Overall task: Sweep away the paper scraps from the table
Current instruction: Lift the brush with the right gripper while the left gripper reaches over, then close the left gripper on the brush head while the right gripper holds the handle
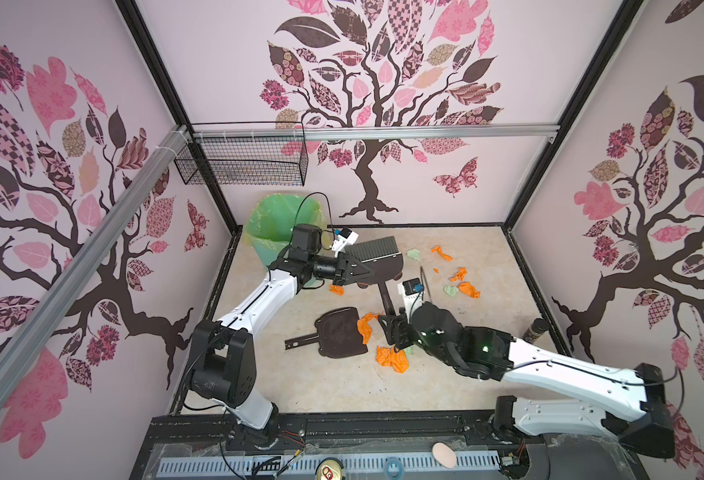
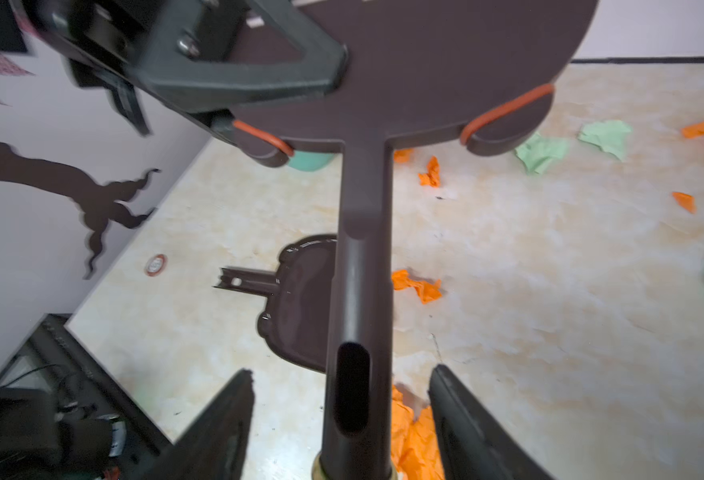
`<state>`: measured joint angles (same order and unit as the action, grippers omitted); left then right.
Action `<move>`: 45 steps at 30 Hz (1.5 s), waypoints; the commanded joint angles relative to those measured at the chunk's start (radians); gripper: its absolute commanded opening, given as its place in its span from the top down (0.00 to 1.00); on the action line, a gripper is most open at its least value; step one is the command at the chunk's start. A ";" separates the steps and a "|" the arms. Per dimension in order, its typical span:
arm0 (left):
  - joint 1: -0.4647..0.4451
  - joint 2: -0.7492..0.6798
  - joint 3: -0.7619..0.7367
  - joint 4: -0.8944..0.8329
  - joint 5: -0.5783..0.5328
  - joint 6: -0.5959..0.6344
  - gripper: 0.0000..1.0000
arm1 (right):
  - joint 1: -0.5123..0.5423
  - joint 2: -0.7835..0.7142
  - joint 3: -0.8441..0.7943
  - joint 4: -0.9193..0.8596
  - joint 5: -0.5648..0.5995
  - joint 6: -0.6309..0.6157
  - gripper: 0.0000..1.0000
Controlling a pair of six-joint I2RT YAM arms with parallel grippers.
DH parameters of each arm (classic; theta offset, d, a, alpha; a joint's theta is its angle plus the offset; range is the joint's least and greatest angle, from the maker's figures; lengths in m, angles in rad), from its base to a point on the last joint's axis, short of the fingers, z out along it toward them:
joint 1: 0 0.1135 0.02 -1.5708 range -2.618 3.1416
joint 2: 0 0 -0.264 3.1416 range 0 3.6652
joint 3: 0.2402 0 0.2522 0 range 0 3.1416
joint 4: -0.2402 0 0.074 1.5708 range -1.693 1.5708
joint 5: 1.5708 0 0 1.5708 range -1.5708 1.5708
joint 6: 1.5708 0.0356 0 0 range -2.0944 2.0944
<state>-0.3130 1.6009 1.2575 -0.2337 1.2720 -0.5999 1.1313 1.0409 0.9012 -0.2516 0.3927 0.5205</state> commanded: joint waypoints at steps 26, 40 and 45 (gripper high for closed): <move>-0.023 -0.083 0.011 0.721 0.154 -0.331 1.00 | -0.216 -0.101 -0.442 1.169 -0.632 0.214 0.25; -0.038 -0.069 0.000 0.723 0.147 -0.336 1.00 | -0.216 -0.041 -0.428 1.221 -0.630 0.152 0.52; -0.038 -0.082 -0.015 0.722 0.142 -0.336 1.00 | -0.216 -0.082 -0.477 1.315 -0.560 0.132 0.55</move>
<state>-0.3500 1.5249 1.2324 0.4633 1.4254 -0.9463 0.9146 0.9932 0.4252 0.9436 -0.2035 0.6758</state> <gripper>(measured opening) 0.191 0.453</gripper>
